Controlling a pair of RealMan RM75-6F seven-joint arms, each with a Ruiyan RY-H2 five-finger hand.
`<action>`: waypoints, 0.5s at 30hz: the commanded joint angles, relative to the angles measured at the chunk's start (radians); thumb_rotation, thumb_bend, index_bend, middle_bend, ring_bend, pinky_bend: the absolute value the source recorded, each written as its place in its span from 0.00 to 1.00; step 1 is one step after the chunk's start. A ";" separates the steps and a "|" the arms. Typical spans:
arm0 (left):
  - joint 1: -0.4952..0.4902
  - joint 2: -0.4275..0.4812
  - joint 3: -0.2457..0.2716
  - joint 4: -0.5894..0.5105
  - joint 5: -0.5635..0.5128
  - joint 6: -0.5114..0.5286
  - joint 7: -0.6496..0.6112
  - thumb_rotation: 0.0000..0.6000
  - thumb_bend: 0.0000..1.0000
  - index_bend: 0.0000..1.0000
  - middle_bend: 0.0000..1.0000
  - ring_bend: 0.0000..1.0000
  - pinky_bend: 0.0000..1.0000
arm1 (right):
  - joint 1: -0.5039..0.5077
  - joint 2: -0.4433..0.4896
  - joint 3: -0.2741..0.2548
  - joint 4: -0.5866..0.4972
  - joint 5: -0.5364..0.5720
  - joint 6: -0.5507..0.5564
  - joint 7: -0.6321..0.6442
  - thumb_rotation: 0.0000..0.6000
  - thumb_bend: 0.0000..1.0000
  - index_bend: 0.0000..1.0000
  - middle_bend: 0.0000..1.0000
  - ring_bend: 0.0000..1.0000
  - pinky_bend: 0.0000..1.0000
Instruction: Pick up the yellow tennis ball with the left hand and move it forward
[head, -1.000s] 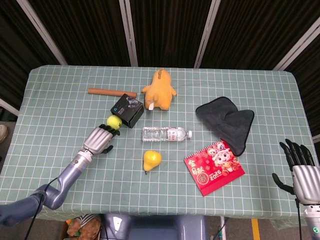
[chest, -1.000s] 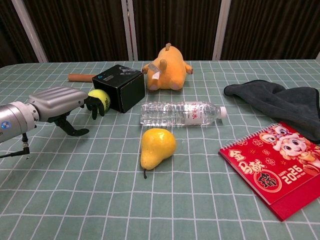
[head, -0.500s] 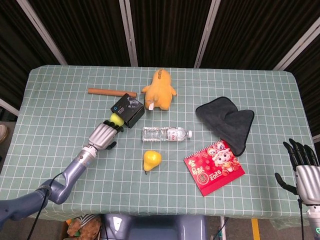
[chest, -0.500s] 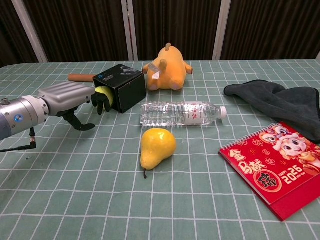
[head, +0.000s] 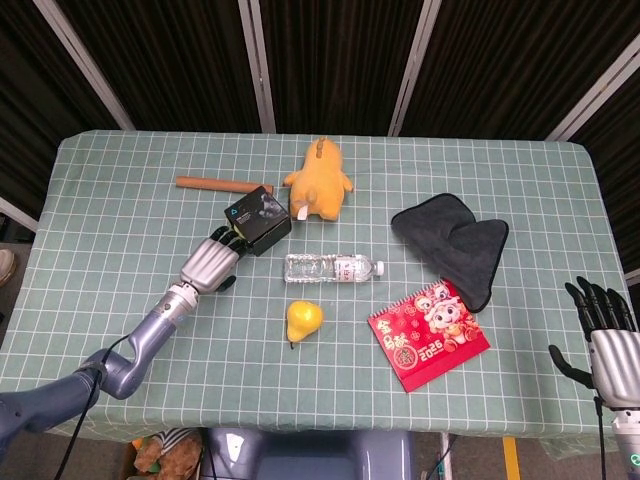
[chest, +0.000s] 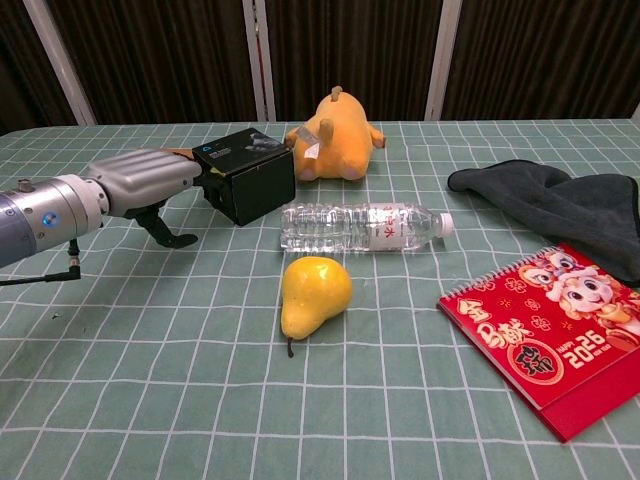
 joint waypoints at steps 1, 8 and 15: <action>-0.005 0.002 -0.001 -0.003 -0.021 -0.022 0.019 1.00 0.32 0.26 0.28 0.14 0.13 | -0.003 0.001 0.001 0.001 -0.002 0.008 0.005 1.00 0.36 0.00 0.00 0.00 0.00; -0.013 0.010 -0.028 -0.020 -0.120 -0.078 0.123 1.00 0.32 0.25 0.26 0.14 0.13 | -0.004 0.000 -0.002 0.009 -0.015 0.014 0.017 1.00 0.36 0.00 0.00 0.00 0.00; -0.019 0.021 -0.037 -0.045 -0.154 -0.082 0.146 1.00 0.32 0.25 0.25 0.14 0.13 | -0.011 0.004 -0.005 0.013 -0.031 0.033 0.046 1.00 0.36 0.00 0.00 0.00 0.00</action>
